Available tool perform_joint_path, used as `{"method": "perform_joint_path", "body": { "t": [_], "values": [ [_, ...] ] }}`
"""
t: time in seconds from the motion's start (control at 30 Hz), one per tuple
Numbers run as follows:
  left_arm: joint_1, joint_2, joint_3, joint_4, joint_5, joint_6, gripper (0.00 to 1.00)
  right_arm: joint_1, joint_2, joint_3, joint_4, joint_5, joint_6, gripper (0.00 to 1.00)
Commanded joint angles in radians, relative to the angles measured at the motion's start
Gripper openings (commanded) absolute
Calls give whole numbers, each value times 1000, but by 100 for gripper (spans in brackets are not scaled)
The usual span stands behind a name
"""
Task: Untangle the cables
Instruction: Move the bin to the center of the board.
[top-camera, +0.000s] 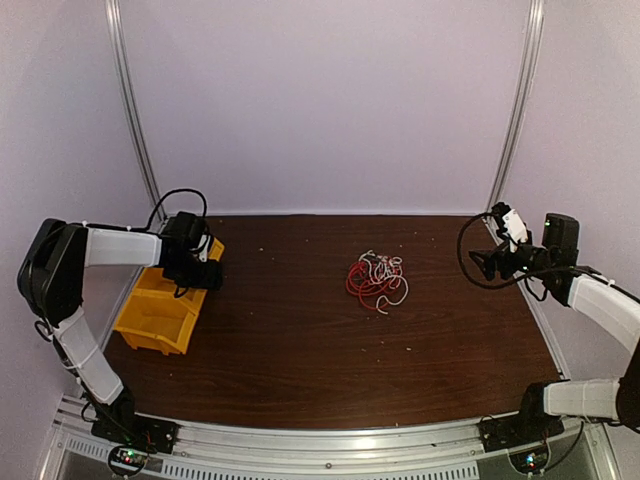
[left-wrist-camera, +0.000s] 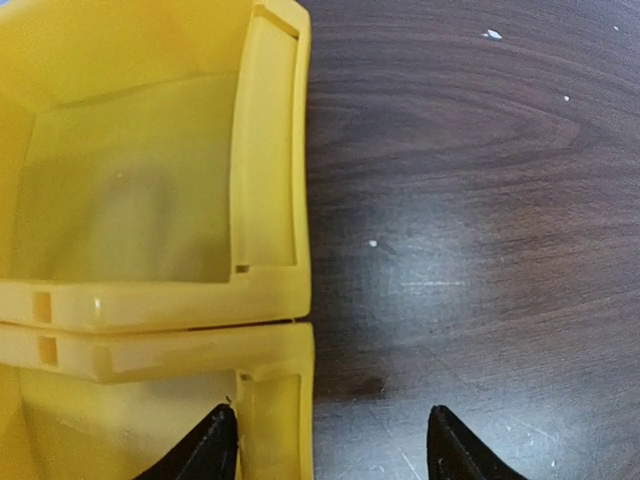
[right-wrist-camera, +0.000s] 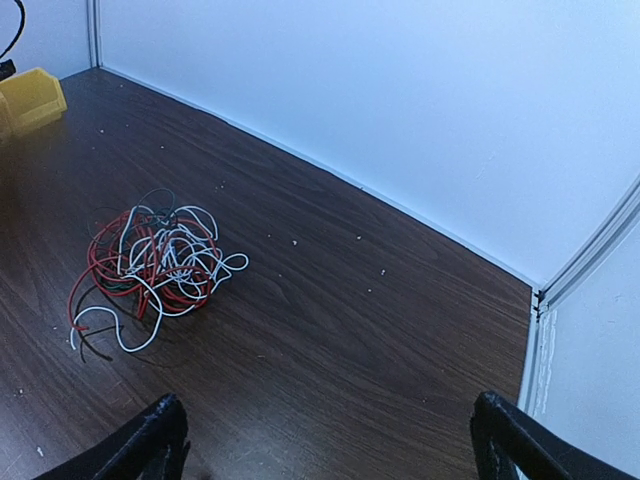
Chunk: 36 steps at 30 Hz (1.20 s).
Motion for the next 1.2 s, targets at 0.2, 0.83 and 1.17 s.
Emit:
{"method": "perform_joint_path", "body": {
  "t": [0.2,0.83,1.17],
  "values": [
    [-103,29,-21,107,160,86,57,2,-19,3,-10,-25,-14,99],
    [-354,31,-43,148,251,285,32,1,-29,-1,-13,-21,-15,99],
    [-385,15,-65,139,271,387,24,2,-31,-2,-12,-19,-16,99]
  ]
}}
